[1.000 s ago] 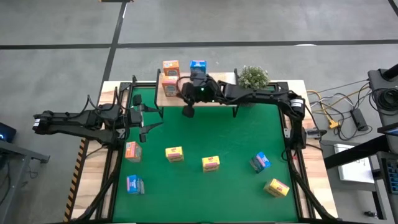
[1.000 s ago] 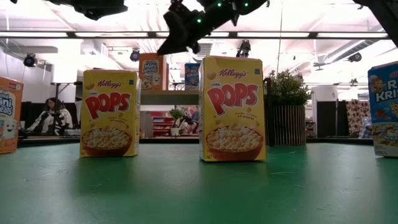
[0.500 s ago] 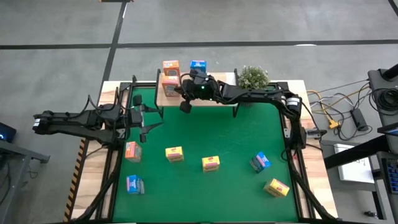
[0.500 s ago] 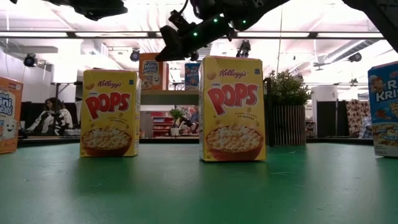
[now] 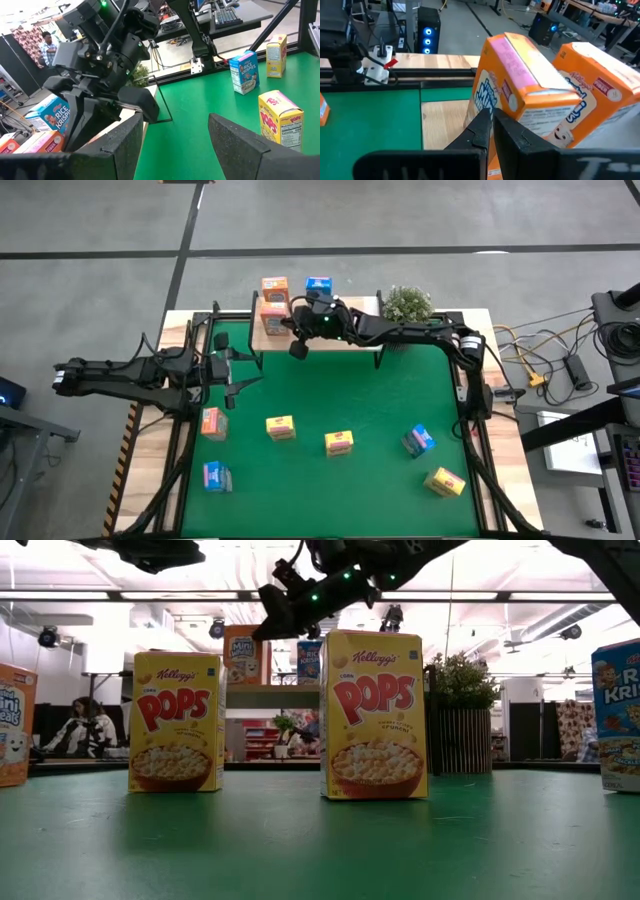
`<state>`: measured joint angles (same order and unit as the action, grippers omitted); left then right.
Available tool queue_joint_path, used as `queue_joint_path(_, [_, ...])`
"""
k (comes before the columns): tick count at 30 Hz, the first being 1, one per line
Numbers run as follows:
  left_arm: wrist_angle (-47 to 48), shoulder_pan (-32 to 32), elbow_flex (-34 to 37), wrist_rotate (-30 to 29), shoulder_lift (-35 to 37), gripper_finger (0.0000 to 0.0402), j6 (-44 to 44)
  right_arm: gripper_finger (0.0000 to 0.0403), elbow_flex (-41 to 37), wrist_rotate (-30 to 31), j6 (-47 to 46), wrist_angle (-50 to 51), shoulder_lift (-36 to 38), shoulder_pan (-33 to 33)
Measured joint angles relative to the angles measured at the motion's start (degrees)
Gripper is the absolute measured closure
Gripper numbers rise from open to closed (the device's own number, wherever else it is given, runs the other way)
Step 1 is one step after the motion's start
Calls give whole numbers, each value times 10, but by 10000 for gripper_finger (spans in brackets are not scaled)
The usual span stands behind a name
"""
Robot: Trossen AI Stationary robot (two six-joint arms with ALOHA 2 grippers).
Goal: Stack cereal on shelf
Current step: Put the right orange cereal box on the shelf, then put the top left yellow cereal box on the shelf
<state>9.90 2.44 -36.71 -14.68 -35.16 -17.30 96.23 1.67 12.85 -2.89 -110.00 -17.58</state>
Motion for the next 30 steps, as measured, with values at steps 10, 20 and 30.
queue_joint_path(10, [0, 0, 0, 0, 0, 193, 0, 390, 0, 14, 6, 4, 0, 0])
queue_joint_path(20, [0, 0, 1, 0, -5, 193, 6, 390, 0, 12, 5, 159, 63, 48])
queue_joint_path(30, [-1, 0, 1, 1, -32, 193, 55, 390, -77, 72, 0, 268, 158, 123])
